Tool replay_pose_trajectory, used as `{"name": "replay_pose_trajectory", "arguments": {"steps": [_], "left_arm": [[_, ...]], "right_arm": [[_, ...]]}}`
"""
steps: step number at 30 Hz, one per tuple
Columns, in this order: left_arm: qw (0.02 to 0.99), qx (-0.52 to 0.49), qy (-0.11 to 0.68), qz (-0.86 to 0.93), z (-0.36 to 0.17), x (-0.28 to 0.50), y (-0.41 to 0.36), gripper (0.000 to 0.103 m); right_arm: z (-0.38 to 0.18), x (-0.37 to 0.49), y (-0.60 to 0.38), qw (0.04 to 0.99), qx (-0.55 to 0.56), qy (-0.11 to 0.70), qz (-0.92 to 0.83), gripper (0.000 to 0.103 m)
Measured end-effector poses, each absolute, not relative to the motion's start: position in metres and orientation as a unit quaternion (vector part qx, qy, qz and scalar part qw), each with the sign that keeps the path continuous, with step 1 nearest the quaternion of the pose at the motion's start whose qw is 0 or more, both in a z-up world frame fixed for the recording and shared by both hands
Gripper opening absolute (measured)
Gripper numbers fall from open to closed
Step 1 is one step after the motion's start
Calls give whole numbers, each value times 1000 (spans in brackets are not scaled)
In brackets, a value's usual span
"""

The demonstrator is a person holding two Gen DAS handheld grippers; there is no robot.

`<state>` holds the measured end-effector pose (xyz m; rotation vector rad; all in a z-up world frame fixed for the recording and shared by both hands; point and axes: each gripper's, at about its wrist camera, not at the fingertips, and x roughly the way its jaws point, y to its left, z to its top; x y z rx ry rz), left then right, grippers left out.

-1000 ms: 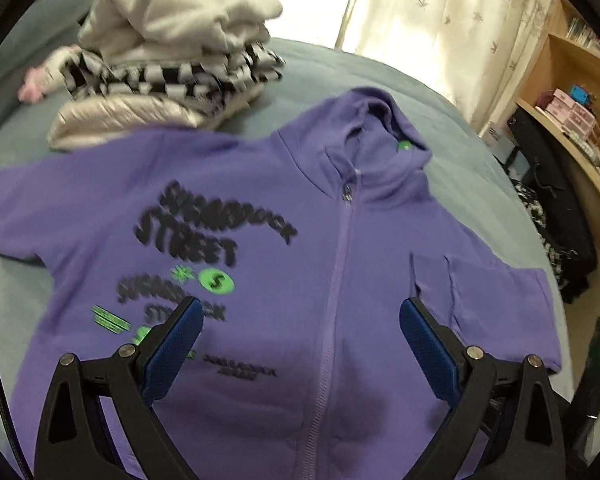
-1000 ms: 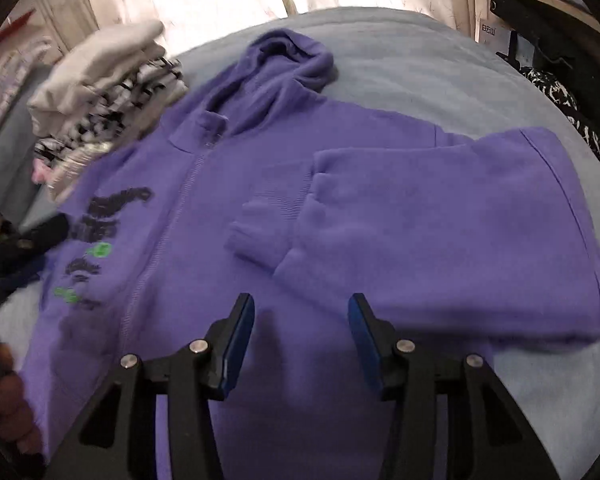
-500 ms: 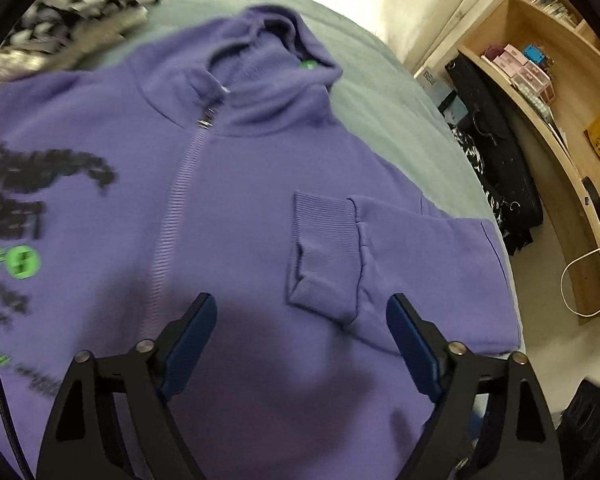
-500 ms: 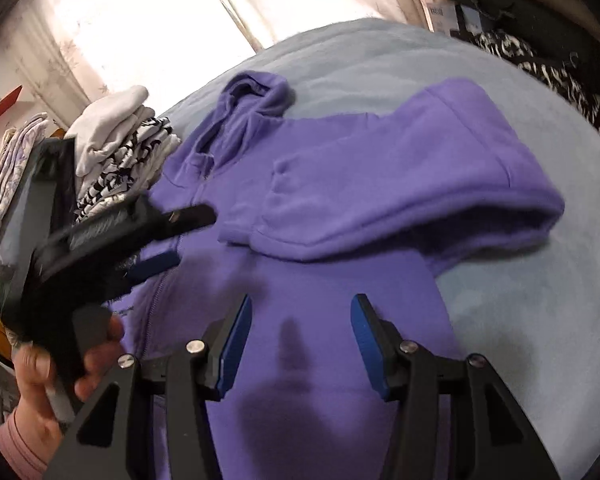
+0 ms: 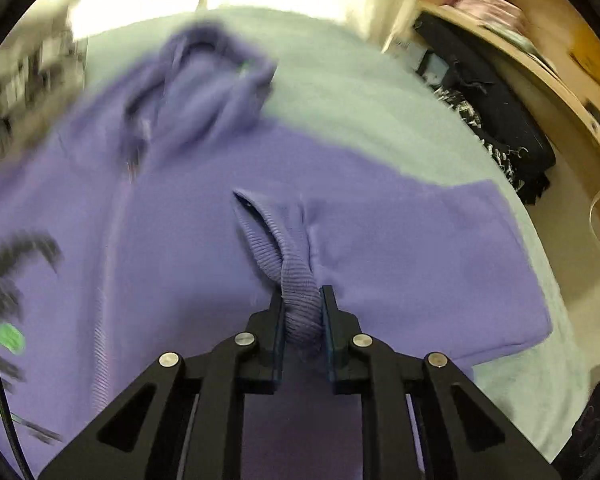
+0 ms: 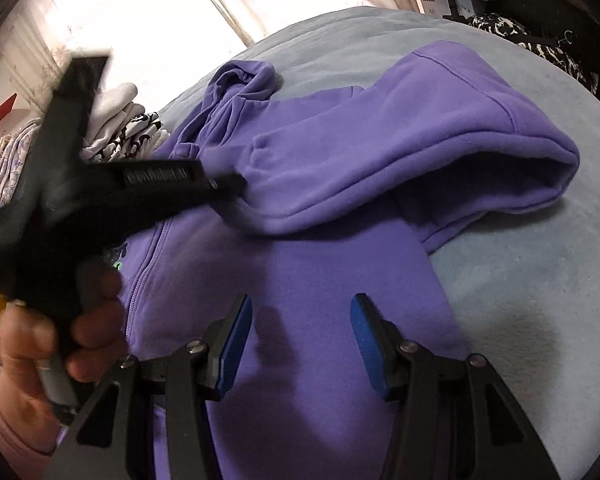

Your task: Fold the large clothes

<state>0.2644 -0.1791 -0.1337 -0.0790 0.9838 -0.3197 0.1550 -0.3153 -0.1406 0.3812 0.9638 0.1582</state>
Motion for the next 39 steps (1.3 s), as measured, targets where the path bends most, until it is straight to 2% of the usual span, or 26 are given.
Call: {"name": "replay_pose_trajectory", "arguments": {"steps": [5, 9, 12, 13, 15, 18, 20, 21, 22, 26, 32, 33, 35, 36, 39], "left_arm": [[920, -8, 362, -151, -51, 246, -162, 13], [940, 17, 327, -98, -29, 238, -111, 13], [933, 33, 356, -46, -56, 249, -69, 16], [927, 36, 371, -34, -67, 251, -59, 24], [904, 34, 425, -8, -104, 259, -27, 30], [869, 3, 494, -7, -143, 263, 2, 32], [865, -31, 500, -11, -149, 260, 16, 46], [867, -47, 496, -10, -149, 260, 23, 63], [869, -77, 489, -16, -145, 261, 31, 72], [863, -146, 481, -42, -141, 269, 47, 74], [856, -129, 501, -18, -164, 288, 40, 75], [857, -129, 499, -12, -167, 295, 39, 73], [862, -116, 494, -5, -165, 301, 35, 37], [859, -111, 500, -9, -166, 305, 32, 5], [862, -122, 492, -3, -153, 311, 32, 4]], "right_arm": [[-141, 152, -315, 869, 181, 455, 76, 52], [-141, 150, -315, 870, 179, 454, 75, 52], [-141, 151, -314, 870, 177, 454, 79, 55], [-141, 150, -313, 870, 175, 454, 80, 57], [-140, 152, -311, 869, 167, 458, 84, 62], [-135, 155, -307, 865, 155, 468, 89, 66], [-128, 157, -305, 859, 161, 474, 109, 66], [-124, 158, -305, 857, 164, 474, 115, 66], [-119, 159, -306, 856, 167, 474, 123, 66], [-103, 170, -315, 853, 177, 471, 141, 66], [-97, 220, -367, 846, 244, 461, 108, 66], [-100, 230, -378, 841, 261, 463, 103, 66], [-108, 248, -396, 830, 292, 466, 94, 66], [-114, 259, -405, 824, 307, 468, 89, 66], [-128, 290, -418, 819, 307, 480, 65, 66]]}}
